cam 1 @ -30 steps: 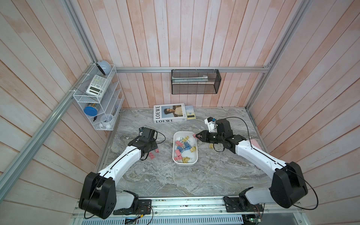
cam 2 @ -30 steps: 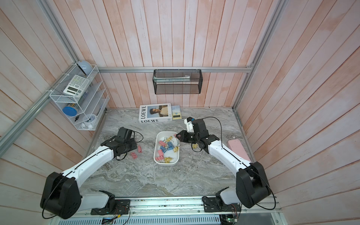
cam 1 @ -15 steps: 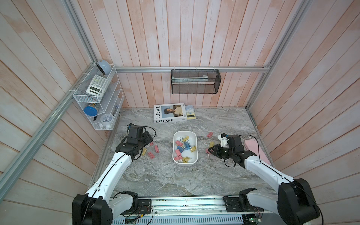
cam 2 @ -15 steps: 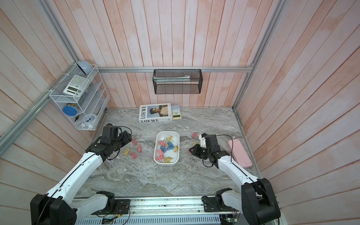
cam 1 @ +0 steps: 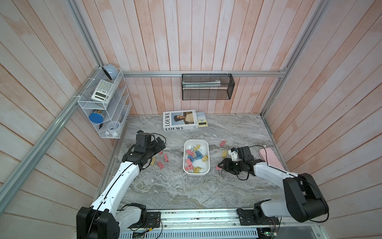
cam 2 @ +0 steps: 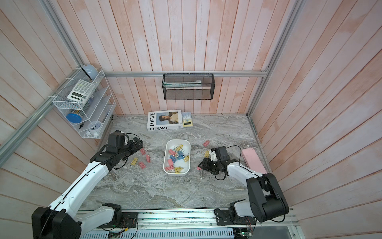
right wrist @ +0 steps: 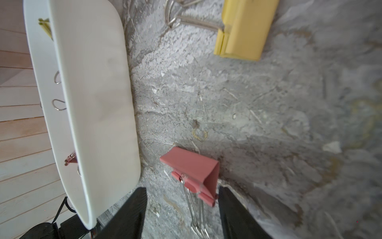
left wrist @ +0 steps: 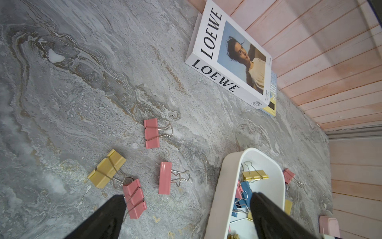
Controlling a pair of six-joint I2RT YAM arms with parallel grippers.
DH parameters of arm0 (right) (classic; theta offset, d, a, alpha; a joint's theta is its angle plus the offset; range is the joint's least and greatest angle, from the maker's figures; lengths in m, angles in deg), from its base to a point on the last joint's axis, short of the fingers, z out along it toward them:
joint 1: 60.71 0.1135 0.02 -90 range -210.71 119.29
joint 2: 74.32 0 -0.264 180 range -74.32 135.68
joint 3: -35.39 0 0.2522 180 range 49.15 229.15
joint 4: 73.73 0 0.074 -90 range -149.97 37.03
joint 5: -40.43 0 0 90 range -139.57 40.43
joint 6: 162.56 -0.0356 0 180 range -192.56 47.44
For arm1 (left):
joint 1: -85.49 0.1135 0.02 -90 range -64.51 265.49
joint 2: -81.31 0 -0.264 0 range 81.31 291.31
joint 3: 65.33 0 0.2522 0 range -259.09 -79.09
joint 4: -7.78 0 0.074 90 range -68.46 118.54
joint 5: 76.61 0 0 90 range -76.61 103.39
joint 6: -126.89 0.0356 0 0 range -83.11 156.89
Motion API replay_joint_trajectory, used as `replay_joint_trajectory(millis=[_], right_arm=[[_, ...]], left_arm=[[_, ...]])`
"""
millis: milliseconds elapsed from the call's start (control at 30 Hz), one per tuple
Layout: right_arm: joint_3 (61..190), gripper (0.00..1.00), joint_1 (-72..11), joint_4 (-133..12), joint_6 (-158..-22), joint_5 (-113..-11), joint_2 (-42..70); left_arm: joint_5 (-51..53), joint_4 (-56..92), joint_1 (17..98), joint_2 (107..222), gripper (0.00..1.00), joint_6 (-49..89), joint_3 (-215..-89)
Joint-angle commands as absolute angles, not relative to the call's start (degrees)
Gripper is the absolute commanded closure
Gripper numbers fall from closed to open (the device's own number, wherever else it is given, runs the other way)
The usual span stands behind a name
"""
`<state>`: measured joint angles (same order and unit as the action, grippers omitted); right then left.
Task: Take out the binder clips from the storage box
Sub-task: Place the binder clip at the center of the board, then pick up the binder clip from the storage box.
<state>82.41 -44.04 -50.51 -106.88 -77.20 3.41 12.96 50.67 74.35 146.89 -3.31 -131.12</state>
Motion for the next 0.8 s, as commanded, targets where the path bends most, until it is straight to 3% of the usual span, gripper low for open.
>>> replay_joint_trajectory(millis=[0,267,400,767], right_arm=[[85.8,0.31,-44.4,-43.5,-102.9,-71.9,-1.4],[91.6,0.03,-44.4,-35.0,-100.0,-64.0,-9.8],[93.9,0.02,-44.3,-34.4,-100.5,-64.2,-10.4],[98.2,0.02,-42.5,-32.4,-100.3,-62.2,-10.4]], left_arm=[[12.2,50.7,74.2,145.7,0.00,-1.9,-133.0],[16.6,50.5,66.7,149.5,0.00,0.9,-135.3],[18.0,50.6,60.5,153.9,0.04,2.9,-137.9],[21.1,57.3,48.3,174.1,0.41,0.8,-151.6]])
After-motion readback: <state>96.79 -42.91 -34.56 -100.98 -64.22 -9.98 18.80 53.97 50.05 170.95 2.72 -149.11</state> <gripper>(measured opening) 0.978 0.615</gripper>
